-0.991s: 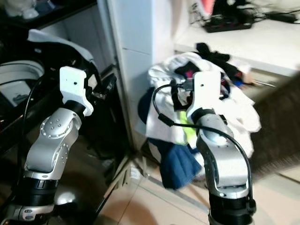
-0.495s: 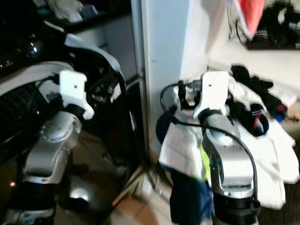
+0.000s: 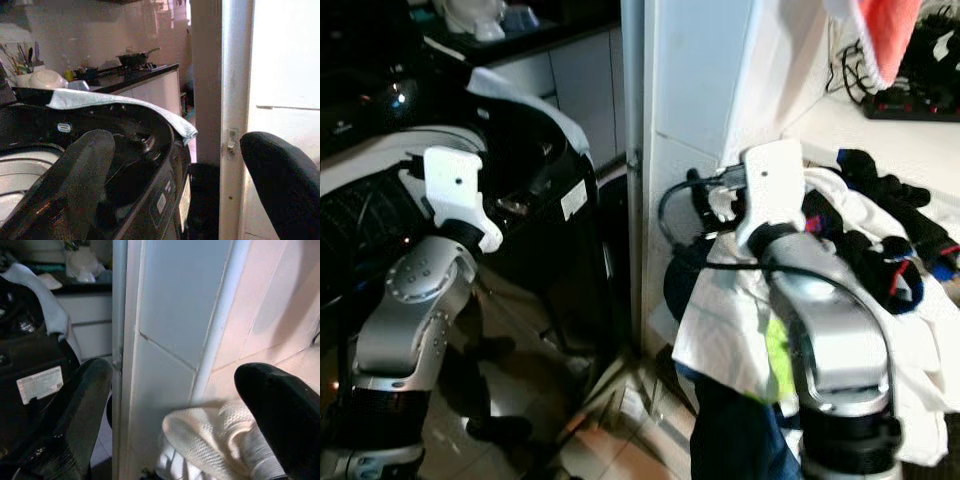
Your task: Clothes washing
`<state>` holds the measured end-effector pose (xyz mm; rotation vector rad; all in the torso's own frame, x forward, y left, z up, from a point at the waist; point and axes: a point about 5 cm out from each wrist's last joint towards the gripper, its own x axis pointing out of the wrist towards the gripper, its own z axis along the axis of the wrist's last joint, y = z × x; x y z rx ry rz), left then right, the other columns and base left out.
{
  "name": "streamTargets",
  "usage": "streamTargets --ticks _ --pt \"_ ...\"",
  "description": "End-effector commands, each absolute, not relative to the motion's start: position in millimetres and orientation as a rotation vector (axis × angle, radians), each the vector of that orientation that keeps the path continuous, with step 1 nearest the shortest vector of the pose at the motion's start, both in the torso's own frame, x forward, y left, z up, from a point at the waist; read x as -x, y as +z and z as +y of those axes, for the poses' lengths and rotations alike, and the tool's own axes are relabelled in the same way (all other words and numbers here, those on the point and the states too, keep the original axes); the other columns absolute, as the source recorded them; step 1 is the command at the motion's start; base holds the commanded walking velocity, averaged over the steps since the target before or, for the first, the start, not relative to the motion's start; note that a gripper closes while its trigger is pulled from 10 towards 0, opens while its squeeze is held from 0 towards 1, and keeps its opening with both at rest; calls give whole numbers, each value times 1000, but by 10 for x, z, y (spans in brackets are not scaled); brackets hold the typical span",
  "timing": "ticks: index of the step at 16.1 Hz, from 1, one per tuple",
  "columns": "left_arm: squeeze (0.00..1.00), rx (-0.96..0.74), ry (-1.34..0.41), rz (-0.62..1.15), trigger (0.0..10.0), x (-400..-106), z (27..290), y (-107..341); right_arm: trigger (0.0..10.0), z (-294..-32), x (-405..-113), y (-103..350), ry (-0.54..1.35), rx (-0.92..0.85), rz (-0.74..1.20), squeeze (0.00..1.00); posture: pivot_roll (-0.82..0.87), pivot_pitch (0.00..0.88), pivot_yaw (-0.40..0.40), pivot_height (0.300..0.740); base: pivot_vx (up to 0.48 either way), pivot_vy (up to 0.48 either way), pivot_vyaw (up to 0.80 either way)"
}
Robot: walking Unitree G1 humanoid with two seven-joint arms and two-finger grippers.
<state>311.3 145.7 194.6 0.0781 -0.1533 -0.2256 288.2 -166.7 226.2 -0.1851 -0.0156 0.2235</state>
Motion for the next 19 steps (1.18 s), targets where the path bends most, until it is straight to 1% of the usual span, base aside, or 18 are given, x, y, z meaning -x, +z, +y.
streamTargets --ticks 1,2,3,5,7,9,11,12,13,14,16,17,18,19 --pt "0 -89 -241 -170 10000 -3095 1479 1996 10000 -1702 -2857 2394 270 207 -26 0 19 0 31 740 0 0 0" --pt "0 -94 -249 -170 10000 -3101 1478 2001 10000 -1766 -2861 2415 276 215 1 0 16 0 32 740 0 0 0" --pt "0 -108 -270 -167 10000 -3112 1467 2008 10000 -1873 -2855 2437 290 196 37 1000 11 0 33 740 0 0 0" --pt "0 -126 -280 -163 10000 -3121 1460 2004 10000 -1942 -2847 2442 297 191 68 1000 8 0 36 740 0 0 0" --pt "0 -139 -321 -148 10000 -3128 1415 1983 10000 -2145 -2850 2495 287 194 111 1000 5 0 38 740 0 0 0" --pt "0 -142 -340 -140 10000 -3135 1404 1978 10000 -2268 -2853 2538 282 199 144 1000 5 0 37 740 0 0 0" --pt "0 -141 -373 -123 10000 -3120 1381 1949 10000 -2517 -2846 2600 231 253 198 1000 2 0 37 740 0 0 0" --pt "0 -142 -382 -119 10000 -3115 1375 1942 10000 -2544 -2844 2607 227 264 207 1000 2 0 37 740 0 0 0" --pt "0 -137 -427 -102 10000 -3092 1351 1919 10000 -2652 -2817 2592 216 280 276 1000 5 0 33 740 0 0 0" --pt "0 -135 -437 -100 10000 -3086 1347 1915 10000 -2671 -2811 2588 216 284 290 1000 7 0 30 740 0 0 0" --pt "0 -136 -495 -93 10000 -3032 1363 1897 10000 -2765 -2705 2497 225 262 421 1000 17 0 20 740 0 0 0" --pt "0 -121 -515 -90 10000 -3011 1379 1905 10000 -2799 -2660 2480 226 259 454 1000 21 0 17 740 0 0 0" --pt "0 -107 -540 -90 10000 -2991 1389 1917 10000 -2838 -2631 2479 217 257 469 796 22 0 16 740 0 0 0" --pt "0 -99 -553 -89 10000 -2981 1393 1922 10000 -2856 -2622 2484 213 252 473 796 22 0 16 740 0 0 0"
